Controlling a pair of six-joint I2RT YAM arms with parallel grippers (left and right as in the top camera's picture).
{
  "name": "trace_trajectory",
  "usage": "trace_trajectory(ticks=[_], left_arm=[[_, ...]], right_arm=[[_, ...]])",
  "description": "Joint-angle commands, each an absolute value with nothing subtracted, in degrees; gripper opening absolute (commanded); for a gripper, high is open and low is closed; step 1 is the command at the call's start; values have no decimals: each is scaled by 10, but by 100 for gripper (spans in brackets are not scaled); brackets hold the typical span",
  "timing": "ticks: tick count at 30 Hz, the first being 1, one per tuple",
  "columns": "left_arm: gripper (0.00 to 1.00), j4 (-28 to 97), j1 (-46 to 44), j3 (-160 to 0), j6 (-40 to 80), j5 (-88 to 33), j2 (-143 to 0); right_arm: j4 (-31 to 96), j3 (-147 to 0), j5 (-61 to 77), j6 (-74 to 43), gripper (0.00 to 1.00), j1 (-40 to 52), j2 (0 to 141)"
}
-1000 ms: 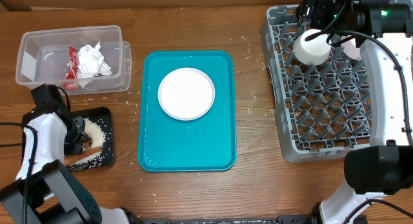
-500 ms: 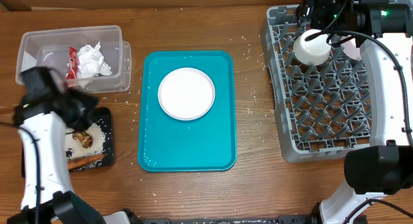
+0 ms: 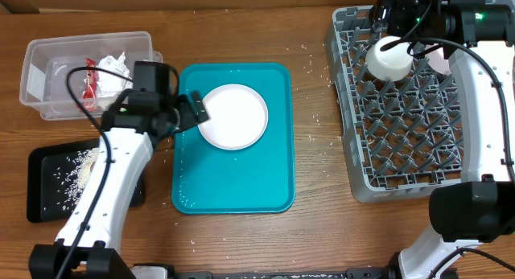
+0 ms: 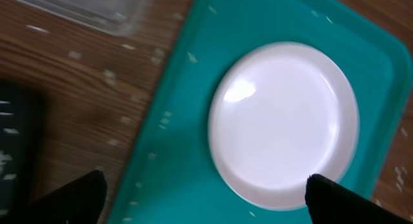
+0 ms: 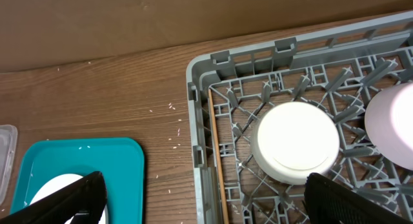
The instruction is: Sort waste into correct bins and load items into the dishwasher
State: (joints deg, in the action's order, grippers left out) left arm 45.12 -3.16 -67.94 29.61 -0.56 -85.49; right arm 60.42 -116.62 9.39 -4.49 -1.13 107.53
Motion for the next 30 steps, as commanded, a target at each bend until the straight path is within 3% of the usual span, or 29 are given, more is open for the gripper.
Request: trace_trajectory(ticks=[1, 9, 16, 18, 23, 28, 30], left_arm=[[100, 459, 27, -735, 309, 71, -857], [100, 457, 129, -760, 309, 68, -858], [100, 457, 139, -760, 309, 68, -858], [100, 457, 139, -760, 309, 68, -858], [100, 457, 139, -760, 309, 68, -858], [100, 456, 139, -760, 309, 68, -858], [100, 457, 139, -760, 309, 68, -858]], right_arm=[[601, -1165, 90, -48, 100, -14, 1075], [601, -1165, 95, -51, 100, -14, 1075], [600, -1156, 389, -122, 100, -4, 1075], [590, -1151, 412, -123, 100, 15, 1075], [618, -1120, 243, -125, 100, 118, 1075], [609, -1054, -14, -217, 100, 232, 1089], [609, -1044, -47, -227, 100, 262, 1102]])
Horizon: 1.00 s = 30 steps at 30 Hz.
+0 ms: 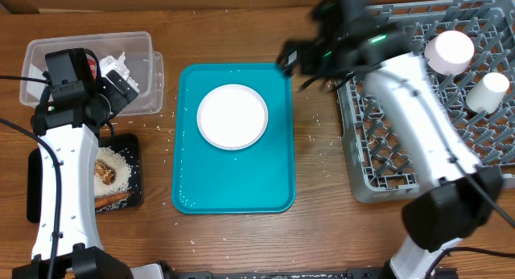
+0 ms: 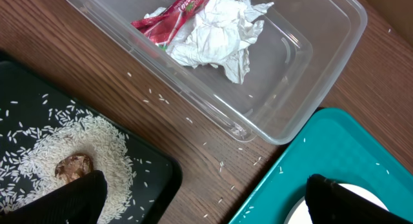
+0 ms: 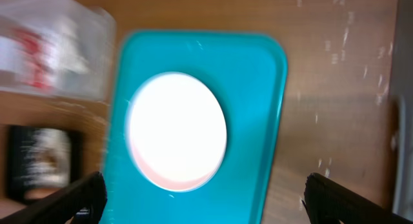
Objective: Sort waste into correct bins and load items into the dishwasher
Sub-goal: 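Reach the right gripper to the white plate and grasp its rim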
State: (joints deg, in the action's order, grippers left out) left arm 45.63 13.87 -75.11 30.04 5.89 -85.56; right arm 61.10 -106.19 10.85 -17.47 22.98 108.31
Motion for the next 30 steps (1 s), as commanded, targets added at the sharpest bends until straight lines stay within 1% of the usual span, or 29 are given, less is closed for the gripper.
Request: trace_trajectory(ticks=[1, 4, 8, 13, 21, 30], left_arm=[[100, 457, 139, -760, 309, 68, -858], [100, 457, 139, -760, 309, 68, -858], [100, 456, 139, -760, 309, 68, -858], [99, 457, 139, -760, 309, 68, -858], [100, 457, 139, -760, 309, 68, -858], [100, 456, 139, -760, 309, 68, -858]], right_arm=[[610, -1042, -40, -227, 100, 275, 1108], [609, -1042, -29, -227, 100, 304, 1116], [564, -1042, -29, -231, 100, 322, 1127], [543, -1042, -29, -282, 100, 321, 1164], [548, -1042, -27, -343, 100, 317, 1234], [539, -1042, -29, -348, 100, 317, 1287]])
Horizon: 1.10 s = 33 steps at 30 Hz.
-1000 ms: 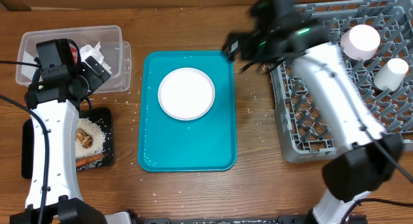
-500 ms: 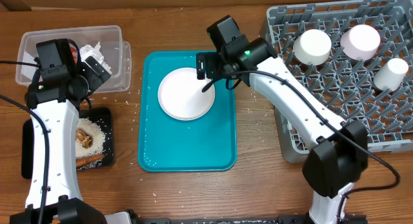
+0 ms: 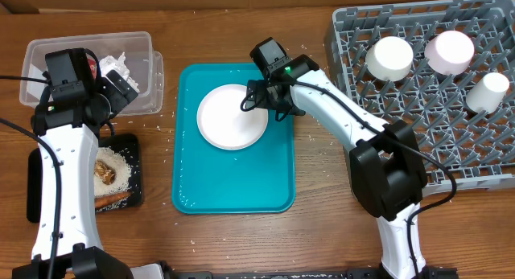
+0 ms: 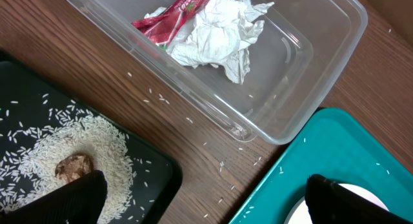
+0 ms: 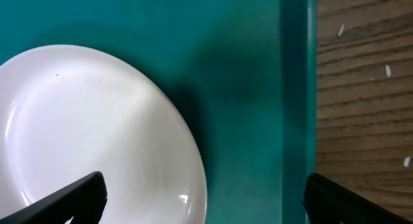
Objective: Sort waste into correct bins and load items into the dishwasher
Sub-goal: 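Reach the right gripper to the white plate and grasp its rim, then lift the plate right and stand it upright in the rack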
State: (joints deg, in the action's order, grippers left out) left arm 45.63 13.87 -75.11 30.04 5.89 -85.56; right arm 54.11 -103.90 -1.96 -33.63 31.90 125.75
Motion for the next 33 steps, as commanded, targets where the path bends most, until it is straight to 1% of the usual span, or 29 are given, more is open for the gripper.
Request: trace_trajectory(ticks=[1, 2, 3, 4, 8, 12, 14, 15, 17, 19, 22, 23, 29, 33], left_arm=[[100, 457, 139, -760, 309, 68, -858], [100, 457, 139, -760, 309, 68, -858], [100, 457, 139, -760, 309, 68, -858], [100, 457, 139, -760, 309, 68, -858], [100, 456, 139, -760, 309, 68, -858], [100, 457, 139, -760, 309, 68, -858], [100, 457, 139, -760, 309, 68, -858], [100, 456, 139, -760, 309, 68, -858], [100, 457, 139, -760, 309, 68, -858], [100, 456, 139, -760, 309, 68, -858], [100, 456, 139, -760, 309, 68, -858], [100, 457, 139, -760, 309, 68, -858], [100, 456, 139, -760, 309, 68, -858], [100, 457, 139, -760, 309, 68, -858]], right_arm=[[540, -1042, -29, -348, 100, 317, 1294], [541, -1042, -29, -348, 99, 317, 1300], [542, -1042, -29, -348, 95, 317, 1302], [542, -1042, -27, -348, 93, 317, 1308], [532, -1042, -2, -350, 90, 318, 1317], [526, -1042, 11, -357, 79, 318, 1318], [527, -1042, 11, -361, 70, 318, 1318], [528, -1042, 11, -361, 64, 318, 1318], [532, -1042, 12, -362, 49, 318, 1318], [537, -1042, 12, -372, 36, 318, 1318], [548, -1047, 12, -382, 10, 318, 1317], [557, -1053, 12, -382, 4, 318, 1317], [630, -1126, 9, -381, 4, 296, 1282], [683, -1187, -9, -347, 4, 259, 1240]])
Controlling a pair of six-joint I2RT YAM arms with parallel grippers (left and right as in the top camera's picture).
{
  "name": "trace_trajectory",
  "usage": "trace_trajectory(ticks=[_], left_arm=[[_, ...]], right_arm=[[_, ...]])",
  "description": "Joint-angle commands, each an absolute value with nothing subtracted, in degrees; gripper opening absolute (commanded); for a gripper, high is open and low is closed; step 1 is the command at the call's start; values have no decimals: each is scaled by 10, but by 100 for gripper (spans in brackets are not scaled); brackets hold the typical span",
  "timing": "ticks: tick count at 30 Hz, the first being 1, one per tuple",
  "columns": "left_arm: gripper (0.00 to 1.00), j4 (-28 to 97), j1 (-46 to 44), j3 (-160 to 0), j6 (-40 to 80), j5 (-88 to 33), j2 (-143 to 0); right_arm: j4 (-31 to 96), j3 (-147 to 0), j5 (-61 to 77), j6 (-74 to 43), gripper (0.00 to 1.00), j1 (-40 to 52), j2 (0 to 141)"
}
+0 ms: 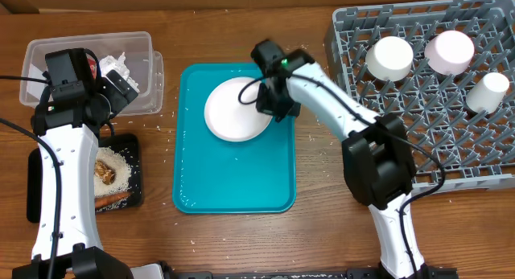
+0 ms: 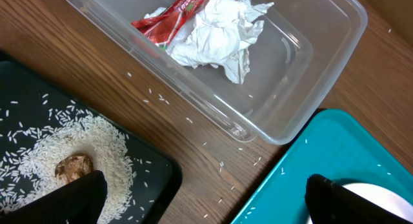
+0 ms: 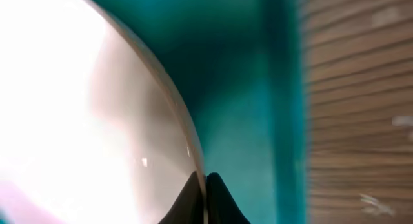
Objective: Sort waste into correct bins and load items into the dishwasher
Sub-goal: 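Lift the plate right and stand it upright in the rack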
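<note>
A white plate [image 1: 236, 110] rests on the teal tray [image 1: 233, 178], its right edge lifted. My right gripper [image 1: 272, 102] is shut on that rim; the right wrist view shows both fingertips pinching the plate [image 3: 97, 121] edge. My left gripper [image 2: 200, 195] hangs open over the wood between the clear waste bin [image 1: 48, 70] and the black food-waste tray [image 1: 121, 190], holding nothing. The grey dishwasher rack [image 1: 418, 110] at the right holds two cups [image 1: 389, 57] and a bowl [image 1: 450, 51].
Crumpled tissue and a red wrapper [image 2: 206, 30] lie in the clear bin. Rice and food scraps [image 1: 105, 170] fill the black tray. Loose rice grains dot the wood. Cardboard walls stand behind the table.
My right gripper has shut on the plate's right rim, and the plate has shifted slightly right and tipped up. The left arm has not moved.
My left gripper was over the plate while the right one was at the rack beside a cup. Then the left was back by the waste bins and the right above the tray. It reached the plate's edge open, and now grips it.
</note>
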State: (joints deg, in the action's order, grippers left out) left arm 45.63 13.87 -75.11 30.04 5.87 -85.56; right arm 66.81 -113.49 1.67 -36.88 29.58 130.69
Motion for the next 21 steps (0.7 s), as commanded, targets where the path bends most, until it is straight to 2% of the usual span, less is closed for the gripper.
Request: trace_trajectory(ticks=[1, 5, 12, 15, 21], left_arm=[[100, 457, 139, -760, 309, 68, -858], [100, 456, 139, -760, 309, 68, -858], [100, 456, 139, -760, 309, 68, -858], [100, 456, 139, -760, 309, 68, -858], [100, 457, 138, -760, 309, 68, -858]], right_arm=[[700, -1204, -20, -335, 4, 248, 1228], [762, -1252, -103, -297, 4, 188, 1178], [786, -1251, -259, -265, 4, 112, 1152], [781, -1231, -375, -265, 4, 95, 1152], [747, -1188, -480, -265, 4, 93, 1152]])
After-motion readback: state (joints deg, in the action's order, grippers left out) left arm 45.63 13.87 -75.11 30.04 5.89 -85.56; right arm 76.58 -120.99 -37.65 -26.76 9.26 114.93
